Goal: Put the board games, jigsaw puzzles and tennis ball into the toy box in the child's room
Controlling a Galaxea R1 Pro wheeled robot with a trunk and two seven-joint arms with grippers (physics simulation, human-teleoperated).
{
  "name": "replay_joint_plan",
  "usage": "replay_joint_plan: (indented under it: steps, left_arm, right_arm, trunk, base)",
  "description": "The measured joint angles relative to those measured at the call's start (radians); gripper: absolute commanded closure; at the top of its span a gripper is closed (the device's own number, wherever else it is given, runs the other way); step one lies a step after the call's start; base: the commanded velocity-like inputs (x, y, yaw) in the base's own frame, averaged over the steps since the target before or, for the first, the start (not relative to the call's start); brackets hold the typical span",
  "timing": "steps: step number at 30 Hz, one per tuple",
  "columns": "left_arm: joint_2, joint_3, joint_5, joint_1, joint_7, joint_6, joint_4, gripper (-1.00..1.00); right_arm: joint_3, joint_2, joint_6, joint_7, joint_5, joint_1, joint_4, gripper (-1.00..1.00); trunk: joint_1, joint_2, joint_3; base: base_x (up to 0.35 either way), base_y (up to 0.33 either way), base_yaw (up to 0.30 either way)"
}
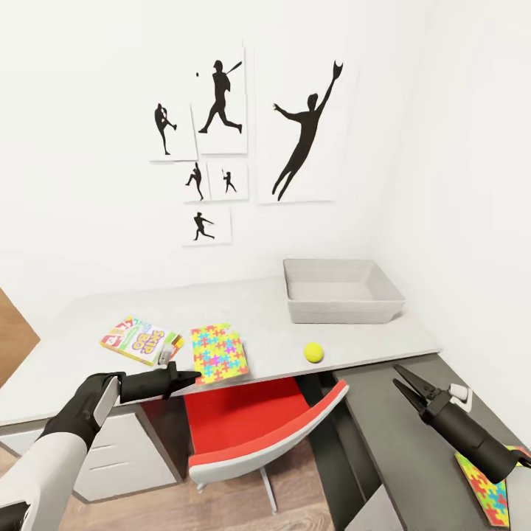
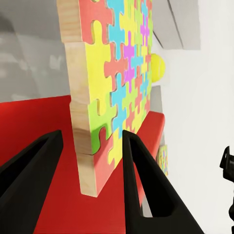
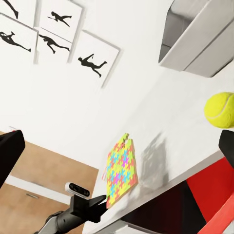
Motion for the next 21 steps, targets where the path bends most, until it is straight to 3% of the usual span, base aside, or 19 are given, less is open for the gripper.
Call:
replay_joint_plan:
  steps: [21]
  left_arm:
    - [0.000, 0.000, 0.000, 0.000, 0.000, 0.000, 0.000, 1.00]
  right_arm:
    - [0.000, 0.000, 0.000, 0.002, 0.000, 0.000, 0.000, -1.00]
  trunk:
    - [0.000, 0.000, 0.001]
  base:
    - [0.000, 0.091, -0.006]
